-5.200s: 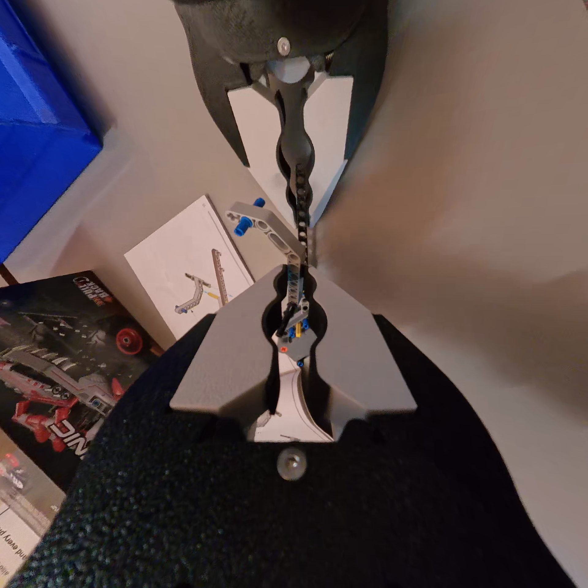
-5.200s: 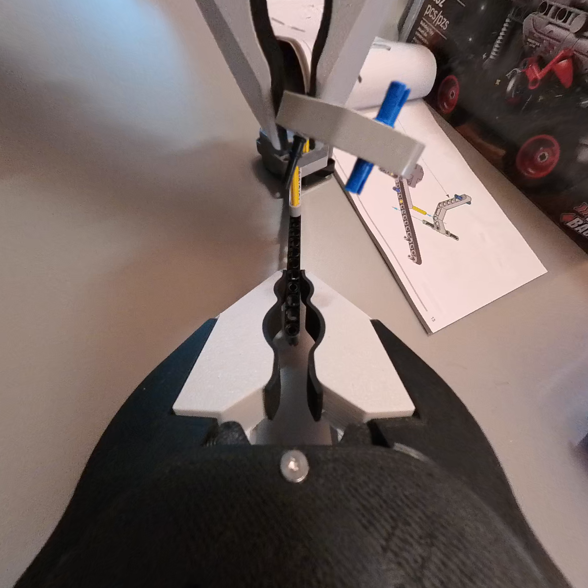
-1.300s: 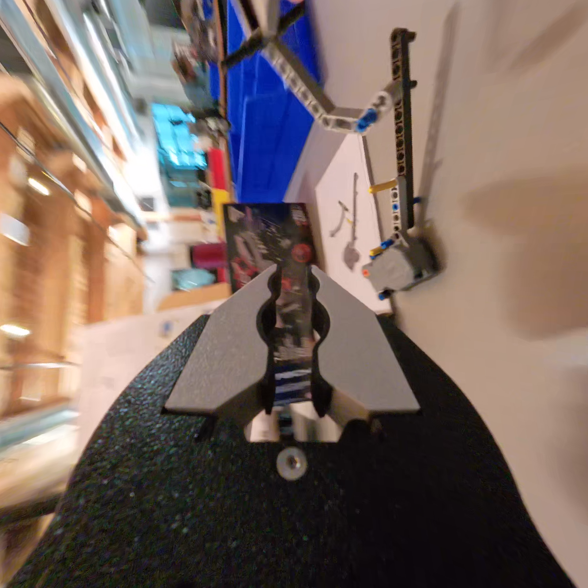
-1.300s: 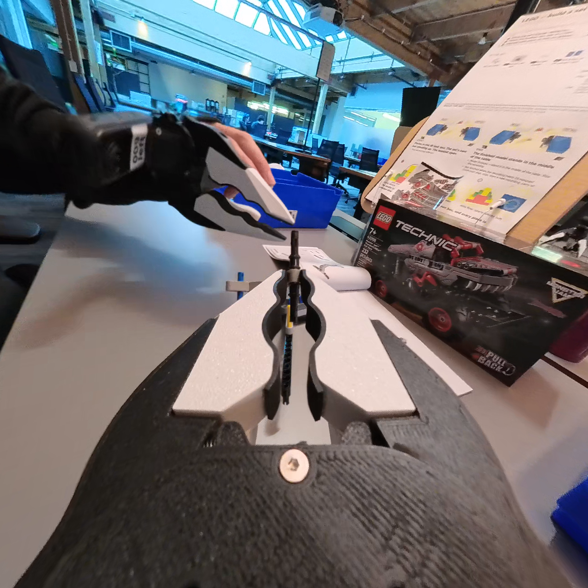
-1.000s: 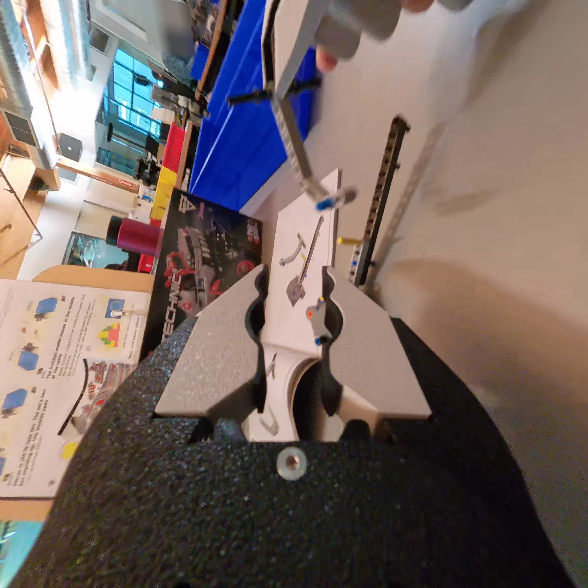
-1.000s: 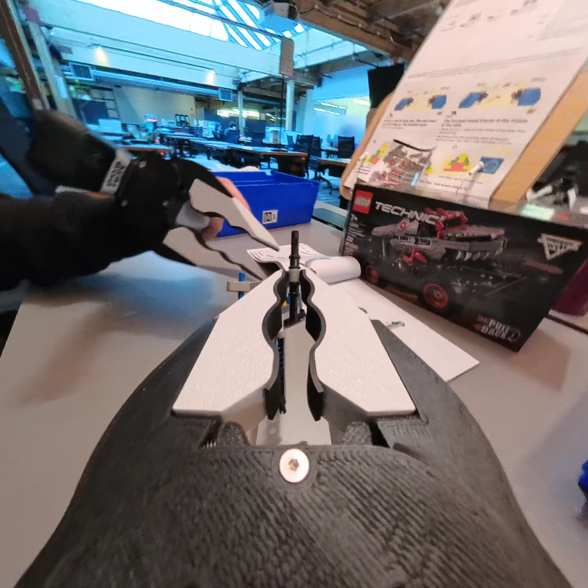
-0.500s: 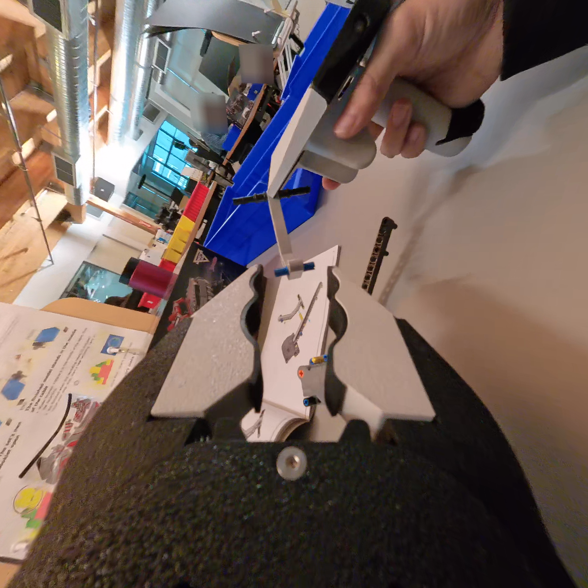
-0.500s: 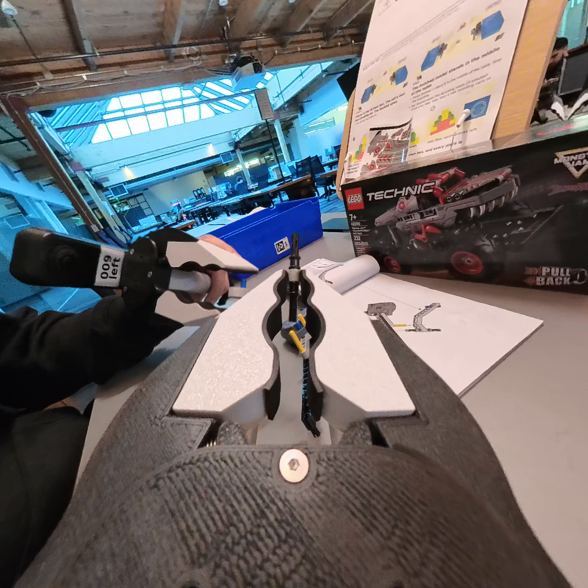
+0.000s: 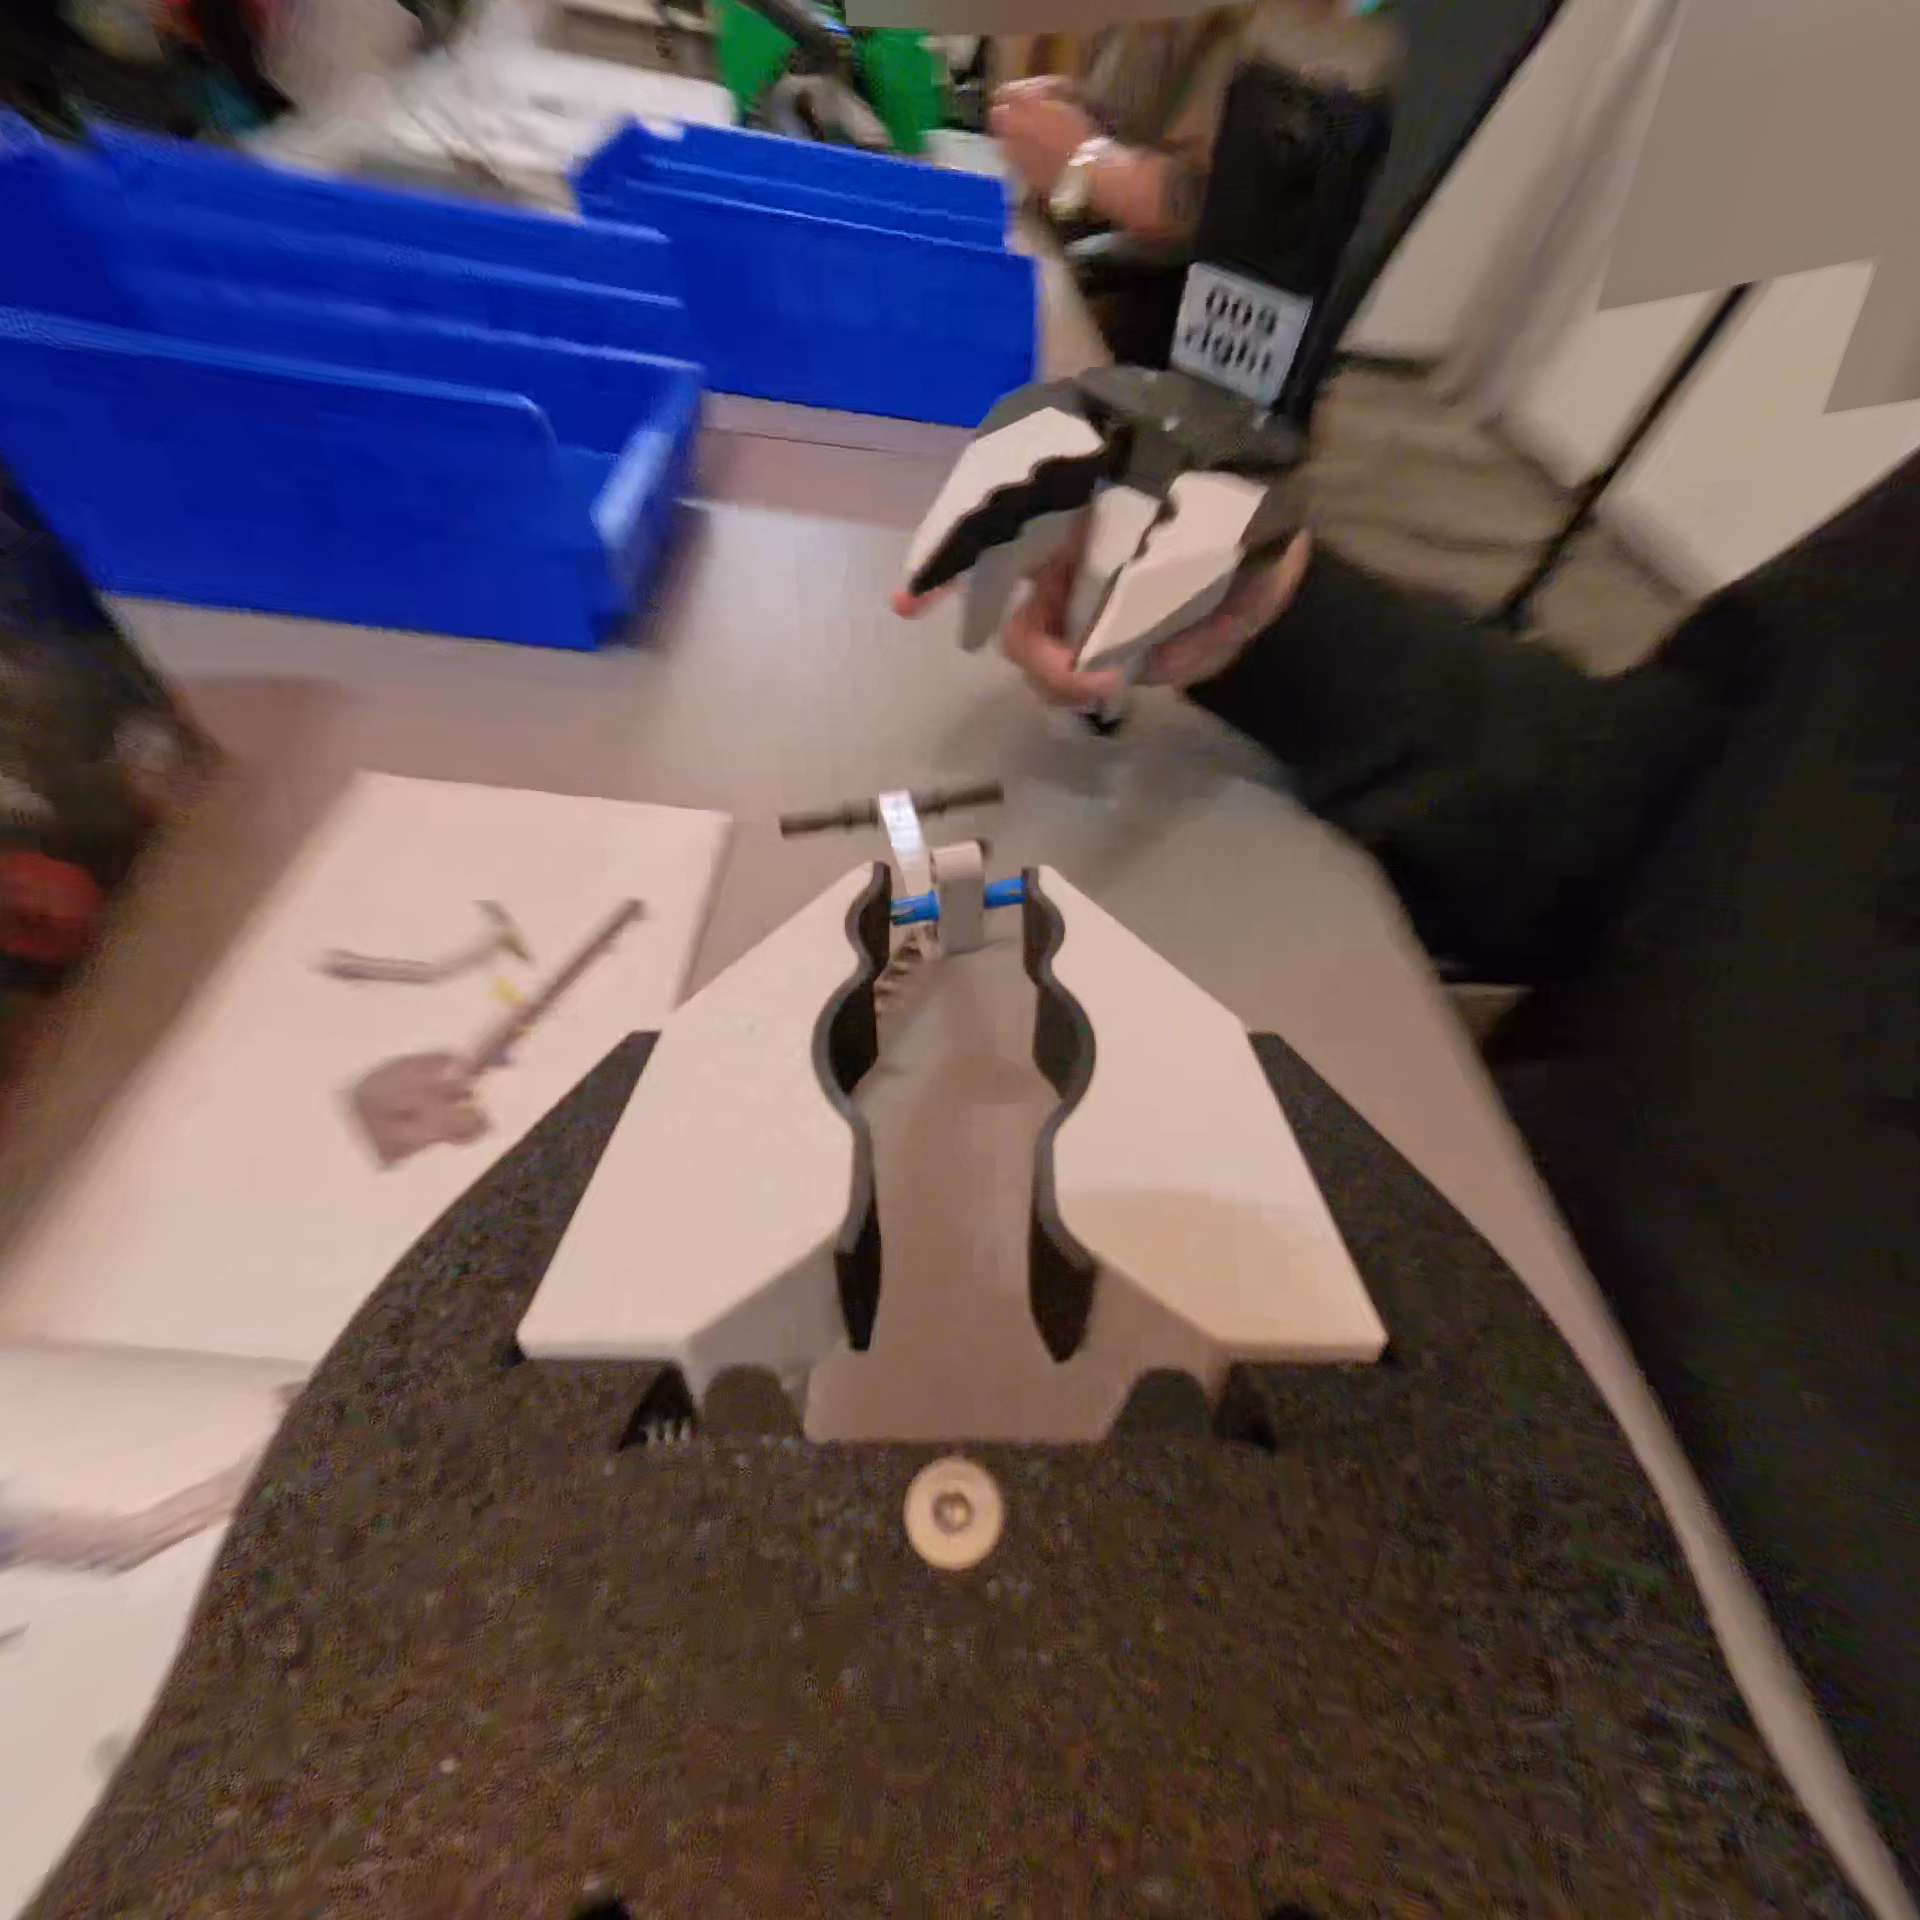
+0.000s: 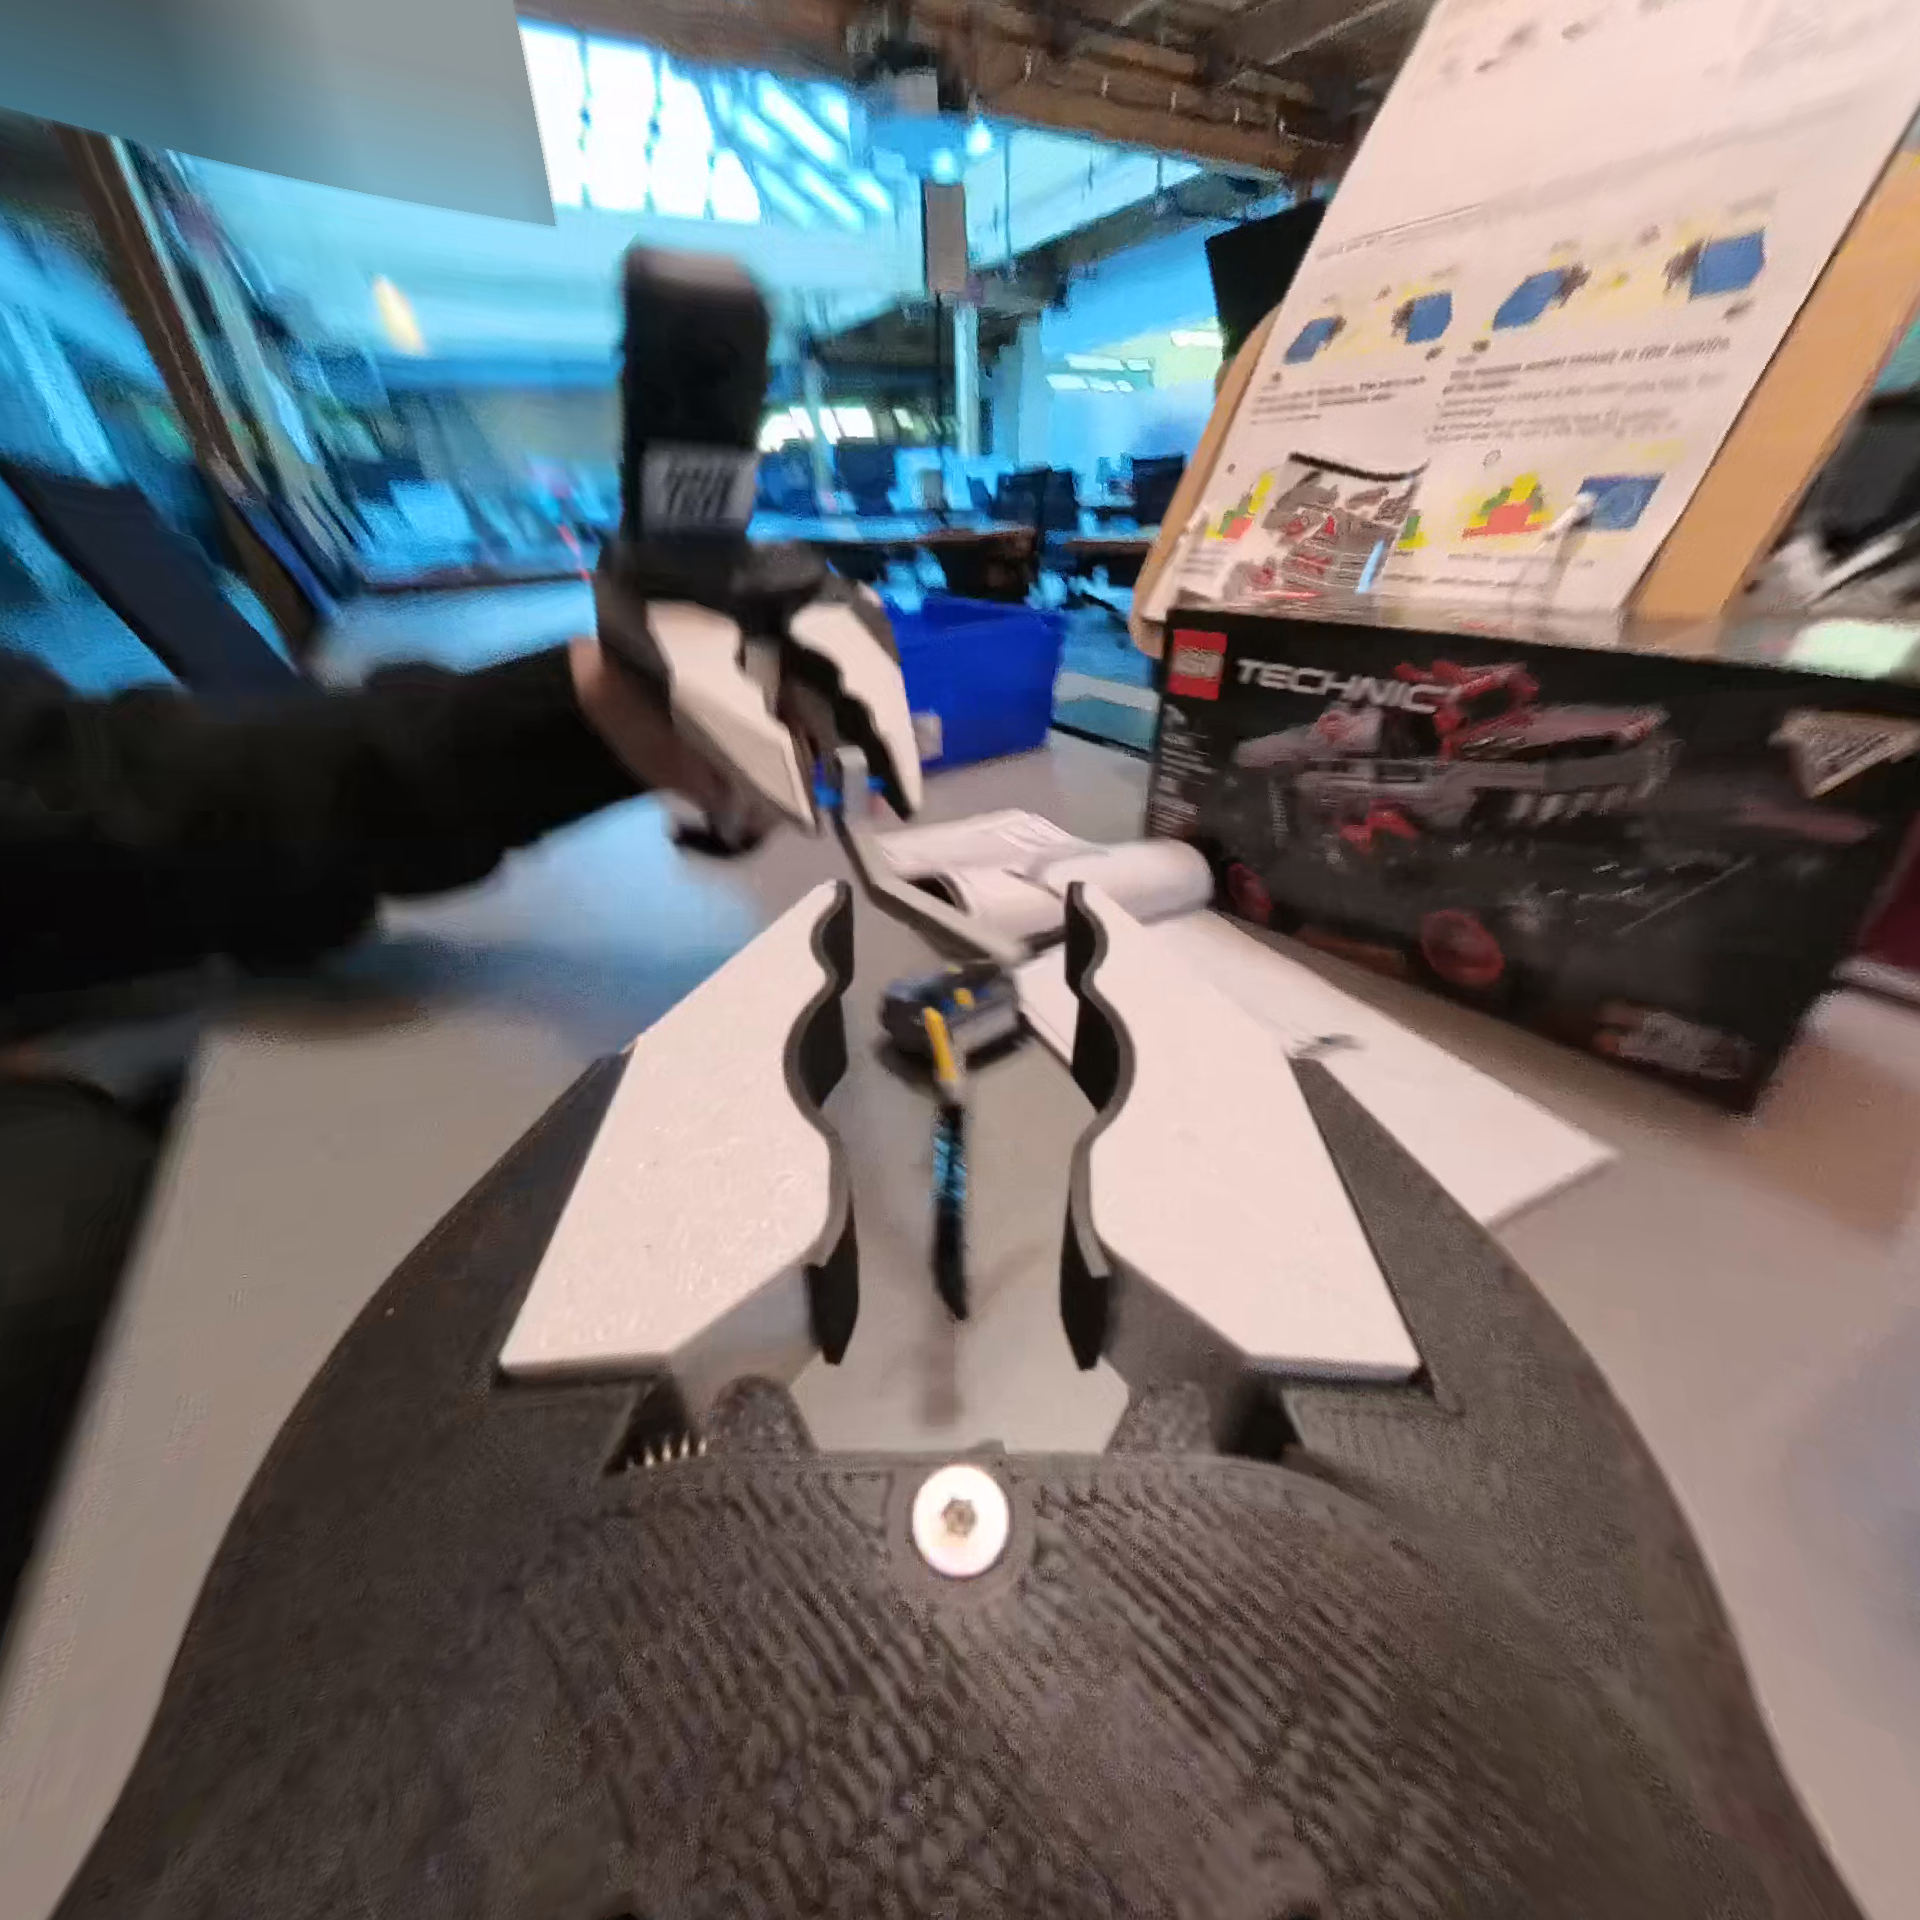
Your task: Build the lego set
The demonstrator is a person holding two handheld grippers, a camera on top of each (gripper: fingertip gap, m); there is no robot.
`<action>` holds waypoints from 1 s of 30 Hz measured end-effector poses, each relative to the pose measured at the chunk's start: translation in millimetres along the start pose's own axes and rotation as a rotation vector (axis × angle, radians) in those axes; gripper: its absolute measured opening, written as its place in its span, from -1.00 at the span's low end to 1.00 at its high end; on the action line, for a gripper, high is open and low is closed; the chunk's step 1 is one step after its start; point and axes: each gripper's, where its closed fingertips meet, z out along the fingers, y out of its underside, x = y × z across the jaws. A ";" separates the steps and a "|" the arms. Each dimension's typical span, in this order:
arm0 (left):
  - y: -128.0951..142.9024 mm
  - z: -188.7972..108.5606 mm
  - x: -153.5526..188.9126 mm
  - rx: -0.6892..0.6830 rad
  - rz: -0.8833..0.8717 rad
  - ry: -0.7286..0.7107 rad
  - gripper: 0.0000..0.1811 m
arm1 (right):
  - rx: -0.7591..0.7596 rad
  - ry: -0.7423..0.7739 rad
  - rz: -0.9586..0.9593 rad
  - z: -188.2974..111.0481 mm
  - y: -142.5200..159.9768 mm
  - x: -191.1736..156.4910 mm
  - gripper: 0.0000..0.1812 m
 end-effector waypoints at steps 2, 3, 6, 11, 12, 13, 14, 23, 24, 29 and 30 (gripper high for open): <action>-2.4 -3.8 -1.9 0.005 -0.188 0.158 -0.74 | -0.106 0.070 -0.238 -1.9 12.0 1.9 -0.50; -4.9 -4.9 -4.9 0.011 -0.244 0.213 -0.75 | -0.165 0.067 -0.327 -0.2 20.0 -1.8 -0.46; -14.8 -3.3 -12.9 0.048 -0.345 0.317 -0.75 | -0.235 0.079 -0.437 9.5 29.4 -4.1 -0.42; -25.1 14.3 -20.3 0.094 -0.571 0.383 -0.75 | -0.309 0.155 -0.564 21.2 36.4 3.8 -0.53; -28.1 16.3 -20.1 0.117 -0.615 0.402 -0.75 | -0.314 0.150 -0.580 22.8 37.7 2.6 -0.58; -31.3 17.0 -18.9 0.141 -0.655 0.432 -0.75 | -0.313 0.147 -0.578 24.1 38.7 1.9 -0.64; -34.4 17.3 -19.8 0.166 -0.698 0.453 -0.75 | -0.317 0.142 -0.578 24.9 40.5 1.6 -0.70; -27.8 22.2 -38.2 0.190 -0.797 0.405 -0.75 | -0.312 0.104 -0.509 24.3 43.2 -0.3 -0.95; -25.1 22.8 -42.0 0.177 -0.779 0.371 -0.75 | -0.311 0.097 -0.480 24.4 44.2 -0.5 -0.95; -15.7 12.6 -69.0 0.136 -0.562 0.108 -0.61 | -0.280 0.107 -0.329 22.5 43.2 5.9 -0.96; -14.1 8.6 -73.0 0.121 -0.486 0.045 -0.60 | -0.275 0.107 -0.306 22.3 43.3 6.9 -0.96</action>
